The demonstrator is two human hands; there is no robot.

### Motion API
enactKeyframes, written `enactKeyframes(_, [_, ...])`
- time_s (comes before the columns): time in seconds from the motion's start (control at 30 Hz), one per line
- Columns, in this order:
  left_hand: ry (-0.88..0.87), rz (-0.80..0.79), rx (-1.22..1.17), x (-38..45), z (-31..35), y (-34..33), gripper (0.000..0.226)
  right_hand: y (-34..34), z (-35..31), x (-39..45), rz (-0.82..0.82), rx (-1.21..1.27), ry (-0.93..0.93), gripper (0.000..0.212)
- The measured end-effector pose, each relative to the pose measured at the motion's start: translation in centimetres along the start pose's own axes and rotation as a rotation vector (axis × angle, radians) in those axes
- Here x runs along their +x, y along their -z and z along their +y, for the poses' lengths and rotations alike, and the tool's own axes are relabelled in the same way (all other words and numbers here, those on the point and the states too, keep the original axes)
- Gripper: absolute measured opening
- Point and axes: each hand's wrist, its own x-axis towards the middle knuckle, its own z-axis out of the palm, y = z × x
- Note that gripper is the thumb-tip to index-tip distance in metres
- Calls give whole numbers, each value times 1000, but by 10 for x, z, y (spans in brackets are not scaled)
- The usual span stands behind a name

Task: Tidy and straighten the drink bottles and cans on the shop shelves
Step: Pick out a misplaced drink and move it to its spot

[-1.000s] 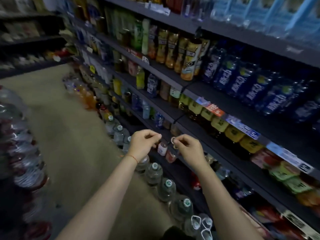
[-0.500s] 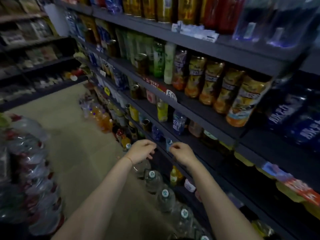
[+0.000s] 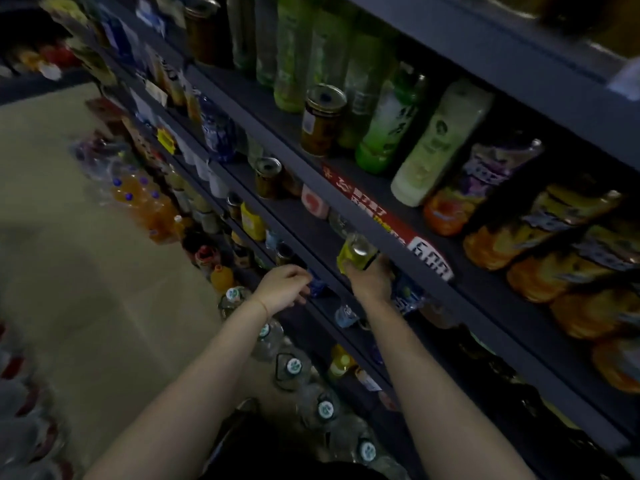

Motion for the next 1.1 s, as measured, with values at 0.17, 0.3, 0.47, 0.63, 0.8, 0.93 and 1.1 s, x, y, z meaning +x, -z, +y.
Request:
enactKeyframes(0.17, [23, -82, 14, 45, 7, 35, 17, -21, -21, 31, 83, 36, -67, 64])
enactKeyframes(0.3, [51, -149, 23, 68, 6, 41, 18, -20, -19, 45, 41, -34, -111, 61])
enactKeyframes(0.47, [32, -215, 6, 77, 4, 33, 18, -22, -13, 44, 81, 81, -145, 69])
enactKeyframes(0.63, [-75, -239, -56, 65, 3, 35, 25, -25, 2, 13, -72, 362, -223, 50])
enactKeyframes(0.8, [-17, -394, -209, 35, -10, 38, 26, -31, 8, -31, -267, 551, -144, 54])
enactKeyframes(0.93, [-47, -436, -275, -9, -22, 15, 23, -17, 24, -67, -317, 577, -118, 70])
enactKeyframes(1.1, [-155, -346, -307, -79, -39, -49, 26, 32, 82, -132, -170, 592, -50, 81])
